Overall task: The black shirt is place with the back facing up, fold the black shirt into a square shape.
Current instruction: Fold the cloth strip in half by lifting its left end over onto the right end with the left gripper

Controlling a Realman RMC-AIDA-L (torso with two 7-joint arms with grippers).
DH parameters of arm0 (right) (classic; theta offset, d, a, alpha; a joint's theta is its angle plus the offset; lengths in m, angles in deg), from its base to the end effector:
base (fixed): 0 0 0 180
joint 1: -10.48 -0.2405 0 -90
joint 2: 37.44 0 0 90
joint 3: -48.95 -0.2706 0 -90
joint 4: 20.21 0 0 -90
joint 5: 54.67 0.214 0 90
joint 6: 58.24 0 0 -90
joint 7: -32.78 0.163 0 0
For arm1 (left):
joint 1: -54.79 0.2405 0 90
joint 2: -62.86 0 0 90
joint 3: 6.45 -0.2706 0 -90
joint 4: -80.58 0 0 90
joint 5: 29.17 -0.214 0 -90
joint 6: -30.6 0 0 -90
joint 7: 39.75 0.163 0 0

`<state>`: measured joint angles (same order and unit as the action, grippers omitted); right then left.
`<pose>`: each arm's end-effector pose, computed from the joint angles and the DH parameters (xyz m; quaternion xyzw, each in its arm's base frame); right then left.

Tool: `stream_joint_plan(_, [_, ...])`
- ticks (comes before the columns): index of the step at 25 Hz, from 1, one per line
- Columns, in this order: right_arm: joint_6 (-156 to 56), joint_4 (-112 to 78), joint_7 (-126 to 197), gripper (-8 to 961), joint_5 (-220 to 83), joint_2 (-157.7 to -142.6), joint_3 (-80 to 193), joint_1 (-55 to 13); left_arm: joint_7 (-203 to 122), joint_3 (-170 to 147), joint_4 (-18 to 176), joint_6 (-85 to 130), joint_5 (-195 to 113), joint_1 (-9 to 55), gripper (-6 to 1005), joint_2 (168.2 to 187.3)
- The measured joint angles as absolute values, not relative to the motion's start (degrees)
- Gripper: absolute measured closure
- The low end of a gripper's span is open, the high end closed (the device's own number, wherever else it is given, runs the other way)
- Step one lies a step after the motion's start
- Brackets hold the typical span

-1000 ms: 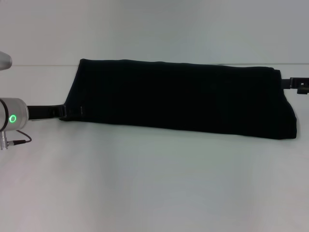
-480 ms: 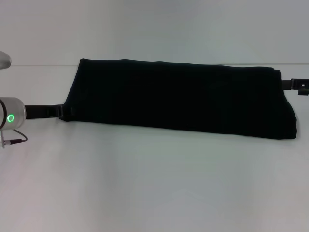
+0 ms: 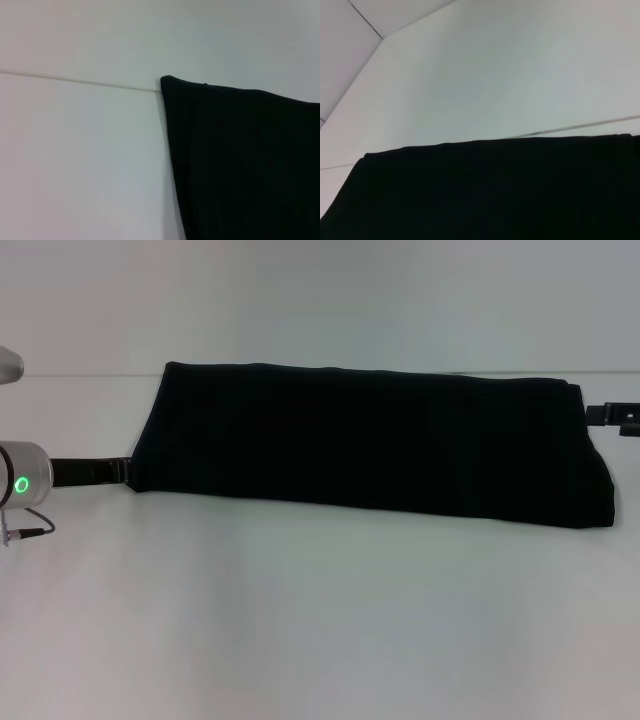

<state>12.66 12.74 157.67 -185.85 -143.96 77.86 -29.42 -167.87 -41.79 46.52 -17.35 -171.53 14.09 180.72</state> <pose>0.3201 0.4379 0.0810 -0.7728 0.5470 0.1784 0.2680 -0.3334 0.4438 -0.0007 -0.7557 -0.5402 -0.0807 0.3613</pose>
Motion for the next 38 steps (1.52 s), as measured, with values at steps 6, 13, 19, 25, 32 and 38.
stream_joint_plan(6, [12.6,12.9,158.6,166,-187.1,-143.58,79.0,-29.1,-167.9,-41.8,46.4,-17.3,-171.6,14.1,1002,180.68])
stream_joint_plan(13, [15.1,13.1,161.9,166,-192.3,-142.08,79.3,-28.2,-167.9,-41.5,46.1,-17.8,-171.6,14.4,996,180.51])
stream_joint_plan(19, [15.7,12.6,162.7,166,-196.8,-142.44,79.3,-28.4,-167.9,-41.7,46.1,-17.7,-171.6,14.4,990,180.5])
stream_joint_plan(25, [13.1,12.4,163.1,167,-199.3,-144.89,80.4,-29.5,-167.9,-41.8,46.1,-17.4,-171.6,14.2,985,180.49])
stream_joint_plan(32, [7.8,11.3,164.3,195,-200.6,-146.78,82.3,-31.0,-167.8,-41.8,46.1,-17.4,-171.6,14.1,978,180.41])
stream_joint_plan(38, [3.6,9.4,164.3,415,-200.6,-147.16,82.4,-31.7,-167.8,-41.8,46.1,-17.4,-171.6,14.1,972,180.37])
